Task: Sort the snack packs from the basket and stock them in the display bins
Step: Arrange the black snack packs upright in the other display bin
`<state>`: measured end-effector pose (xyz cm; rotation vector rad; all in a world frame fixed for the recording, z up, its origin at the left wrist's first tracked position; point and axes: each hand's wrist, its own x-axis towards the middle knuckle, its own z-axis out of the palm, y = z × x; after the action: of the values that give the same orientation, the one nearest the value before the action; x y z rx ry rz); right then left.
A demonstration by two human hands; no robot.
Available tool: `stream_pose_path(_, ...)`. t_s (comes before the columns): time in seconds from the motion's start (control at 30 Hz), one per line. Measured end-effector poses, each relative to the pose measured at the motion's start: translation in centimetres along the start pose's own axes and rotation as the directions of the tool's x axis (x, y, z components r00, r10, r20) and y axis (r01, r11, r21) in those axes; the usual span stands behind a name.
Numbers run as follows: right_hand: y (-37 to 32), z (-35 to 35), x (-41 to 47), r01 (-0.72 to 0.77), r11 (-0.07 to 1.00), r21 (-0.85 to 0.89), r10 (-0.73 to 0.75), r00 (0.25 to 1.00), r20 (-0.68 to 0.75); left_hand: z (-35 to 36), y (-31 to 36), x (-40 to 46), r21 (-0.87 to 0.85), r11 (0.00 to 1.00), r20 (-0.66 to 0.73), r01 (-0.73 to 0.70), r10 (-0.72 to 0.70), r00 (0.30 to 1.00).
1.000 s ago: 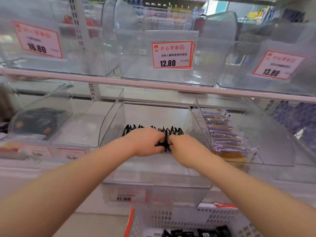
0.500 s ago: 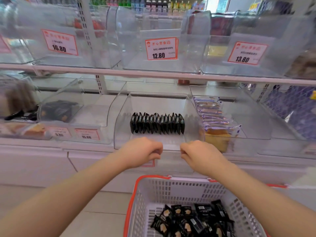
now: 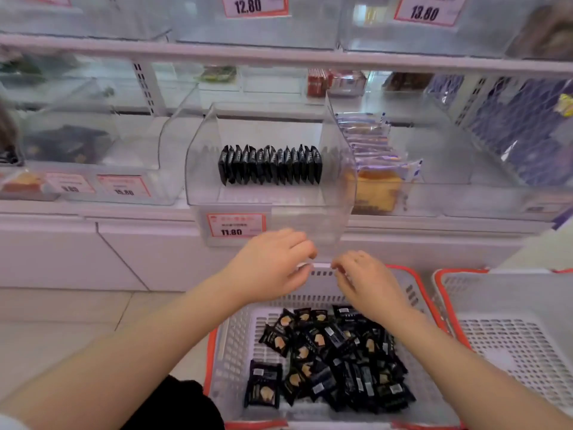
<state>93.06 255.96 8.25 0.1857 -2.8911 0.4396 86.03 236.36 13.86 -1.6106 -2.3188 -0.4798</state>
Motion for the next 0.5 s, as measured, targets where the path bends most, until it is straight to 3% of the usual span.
stream_pose_path(0.1, 2.6, 4.7, -2.8, -0.211, 0.977, 0.036, 0.195, 0.947, 0.255, 6.0, 1.3, -1.7, -0.099, 0.978, 0.322, 0.186, -0.145, 0.936)
stream_pose_path(0.2, 4.5, 8.7, -6.0, -0.369, 0.928, 0.054, 0.309, 0.842, 0.443, 12.4, 1.8, -3.5, -0.116, 0.915, 0.567, 0.385, -0.258, 0.782)
stream_pose_path(0.37, 7.6, 14.2, -11.6, -0.446, 0.895, -0.03, 0.312, 0.576, 0.755, 20.9, 3.5, -6.9, -0.069, 0.806, 0.791, 0.587, -0.315, 0.525)
stream_pose_path(0.5, 9.6, 17.2, -13.1, -0.512, 0.85, -0.128, 0.369, 0.404, 0.837, 25.4, 5.1, -8.8, 0.011, 0.782, 0.881, 0.623, -0.301, 0.364)
